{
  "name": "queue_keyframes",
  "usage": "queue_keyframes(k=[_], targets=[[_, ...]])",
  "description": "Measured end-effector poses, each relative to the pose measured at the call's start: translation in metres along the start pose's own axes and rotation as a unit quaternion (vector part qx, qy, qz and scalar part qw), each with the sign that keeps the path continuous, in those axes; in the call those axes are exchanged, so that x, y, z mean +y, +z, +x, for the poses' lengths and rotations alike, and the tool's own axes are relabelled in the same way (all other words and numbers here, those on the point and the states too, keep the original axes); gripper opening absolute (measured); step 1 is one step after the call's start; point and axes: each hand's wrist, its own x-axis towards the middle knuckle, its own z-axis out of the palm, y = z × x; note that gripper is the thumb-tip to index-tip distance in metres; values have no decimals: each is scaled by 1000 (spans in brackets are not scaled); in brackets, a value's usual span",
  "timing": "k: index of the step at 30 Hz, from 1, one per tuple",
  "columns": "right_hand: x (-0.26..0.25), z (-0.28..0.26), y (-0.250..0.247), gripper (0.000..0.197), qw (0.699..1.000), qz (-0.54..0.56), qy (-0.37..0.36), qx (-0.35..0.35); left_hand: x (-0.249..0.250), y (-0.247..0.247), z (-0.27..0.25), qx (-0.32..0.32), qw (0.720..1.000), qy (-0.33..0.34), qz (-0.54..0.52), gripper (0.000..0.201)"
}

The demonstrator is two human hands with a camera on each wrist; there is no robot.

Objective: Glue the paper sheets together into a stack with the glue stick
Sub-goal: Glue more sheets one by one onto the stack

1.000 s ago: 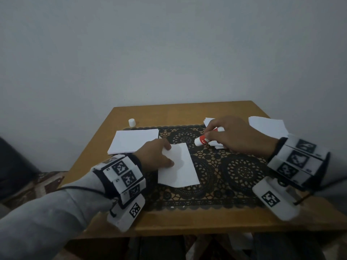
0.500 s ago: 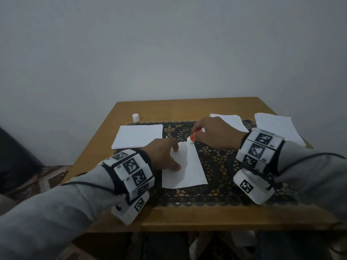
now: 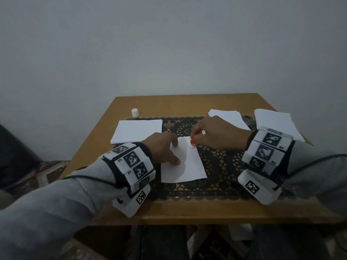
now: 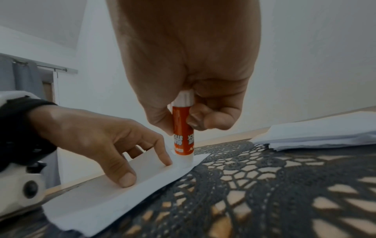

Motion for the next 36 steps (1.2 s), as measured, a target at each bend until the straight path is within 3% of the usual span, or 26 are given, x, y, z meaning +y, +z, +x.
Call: queue_keyframes(k=[15,19,21,24,27,31,33,36], targets=[[-13,-44,1,18,996,-2,-39,-77,-3,0,6,8,1000,11,-21,45],[-12,-47,0,19,995,1,-42,-93,-5,-18,13,92,977,79,-177,17],[-11,-46,-3,19,994,14,-41,-100,-7,-30,15,108,958,108,-244,20],[-8,-45,-7,21,993,27,-44,-107,-12,-45,11,31,952,127,-278,19],[-2,-39,-15,23,993,22,-43,-111,-17,-50,7,-94,965,126,-208,22],[10,-24,-35,28,997,19,-3,-73,-21,-40,0,-174,969,107,-142,33],[14,-18,-44,26,998,40,31,-45,-24,-29,1,-157,970,108,-152,34],[16,-14,-49,28,997,39,61,6,-28,-14,3,-57,981,93,-161,37]])
